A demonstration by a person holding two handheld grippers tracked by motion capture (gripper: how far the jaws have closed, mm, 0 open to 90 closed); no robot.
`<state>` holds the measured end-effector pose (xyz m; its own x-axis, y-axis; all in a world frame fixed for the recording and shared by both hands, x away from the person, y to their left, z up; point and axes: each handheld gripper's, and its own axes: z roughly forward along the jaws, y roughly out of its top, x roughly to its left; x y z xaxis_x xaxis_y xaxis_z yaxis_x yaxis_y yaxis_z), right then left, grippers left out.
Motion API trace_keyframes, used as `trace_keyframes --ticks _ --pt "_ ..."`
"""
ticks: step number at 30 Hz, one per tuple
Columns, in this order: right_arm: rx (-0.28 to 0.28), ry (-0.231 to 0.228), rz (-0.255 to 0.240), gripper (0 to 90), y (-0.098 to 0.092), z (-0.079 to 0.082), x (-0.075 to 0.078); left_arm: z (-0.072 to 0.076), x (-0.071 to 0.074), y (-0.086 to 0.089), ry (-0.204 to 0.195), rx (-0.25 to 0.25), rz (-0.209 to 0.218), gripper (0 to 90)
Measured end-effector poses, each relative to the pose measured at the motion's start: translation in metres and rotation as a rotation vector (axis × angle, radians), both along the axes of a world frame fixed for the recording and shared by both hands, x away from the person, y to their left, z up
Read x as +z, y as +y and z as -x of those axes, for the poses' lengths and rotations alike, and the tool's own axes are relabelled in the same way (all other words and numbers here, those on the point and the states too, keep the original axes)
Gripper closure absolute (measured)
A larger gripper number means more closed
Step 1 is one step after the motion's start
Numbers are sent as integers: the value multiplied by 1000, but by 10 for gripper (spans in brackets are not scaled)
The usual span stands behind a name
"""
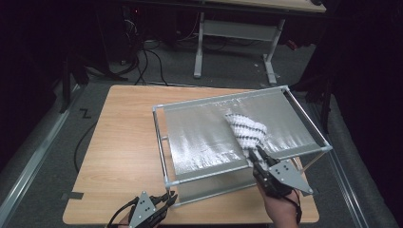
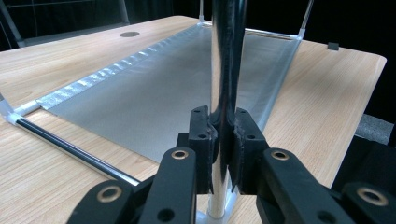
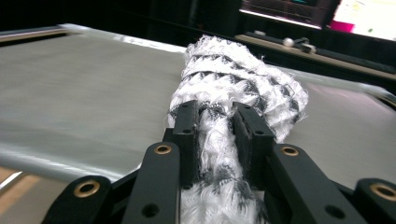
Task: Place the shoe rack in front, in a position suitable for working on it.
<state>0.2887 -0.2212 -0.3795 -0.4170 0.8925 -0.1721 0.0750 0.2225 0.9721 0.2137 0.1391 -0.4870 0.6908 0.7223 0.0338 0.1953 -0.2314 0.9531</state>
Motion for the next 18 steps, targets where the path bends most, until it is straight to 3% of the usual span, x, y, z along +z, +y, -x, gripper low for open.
trace_keyframes --ticks 18 --pt "-261 16 -69 729 -86 -30 0 0 0 0 -1 -2 -1 804"
